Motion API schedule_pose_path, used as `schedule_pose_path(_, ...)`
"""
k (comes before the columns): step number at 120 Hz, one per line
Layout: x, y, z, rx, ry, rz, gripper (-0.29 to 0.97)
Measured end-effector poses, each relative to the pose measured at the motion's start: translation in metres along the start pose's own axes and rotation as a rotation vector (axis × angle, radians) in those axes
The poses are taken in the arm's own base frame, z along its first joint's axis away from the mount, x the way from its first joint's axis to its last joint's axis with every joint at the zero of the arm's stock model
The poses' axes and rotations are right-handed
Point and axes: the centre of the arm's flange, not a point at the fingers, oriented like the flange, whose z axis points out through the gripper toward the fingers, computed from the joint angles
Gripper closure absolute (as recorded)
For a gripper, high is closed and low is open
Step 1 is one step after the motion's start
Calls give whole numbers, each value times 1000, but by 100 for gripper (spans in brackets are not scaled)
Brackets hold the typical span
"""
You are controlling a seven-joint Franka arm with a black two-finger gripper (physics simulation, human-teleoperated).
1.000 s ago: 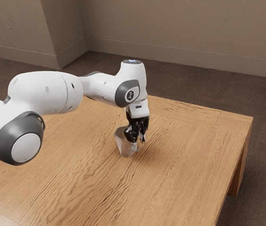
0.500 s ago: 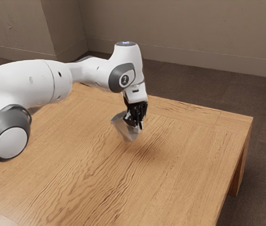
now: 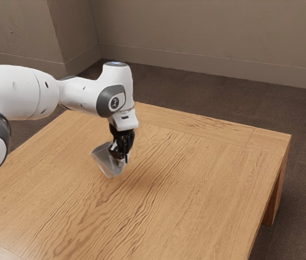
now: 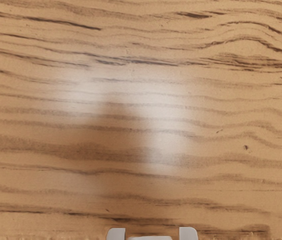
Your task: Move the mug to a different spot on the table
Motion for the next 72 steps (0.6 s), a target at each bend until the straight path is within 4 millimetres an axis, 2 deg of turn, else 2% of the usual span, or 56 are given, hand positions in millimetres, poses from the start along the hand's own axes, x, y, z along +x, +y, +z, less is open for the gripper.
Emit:
schedule_pose_path(18, -19, 7, 27, -30, -14, -42, 73)
schedule_pose_path(34, -25, 5, 44, -31, -23, -64, 72)
schedule_pose_path(54, -28, 3, 46, -10, -25, -88, 71)
schedule_pose_path(72, -24, 3, 46, 4, -25, -94, 72)
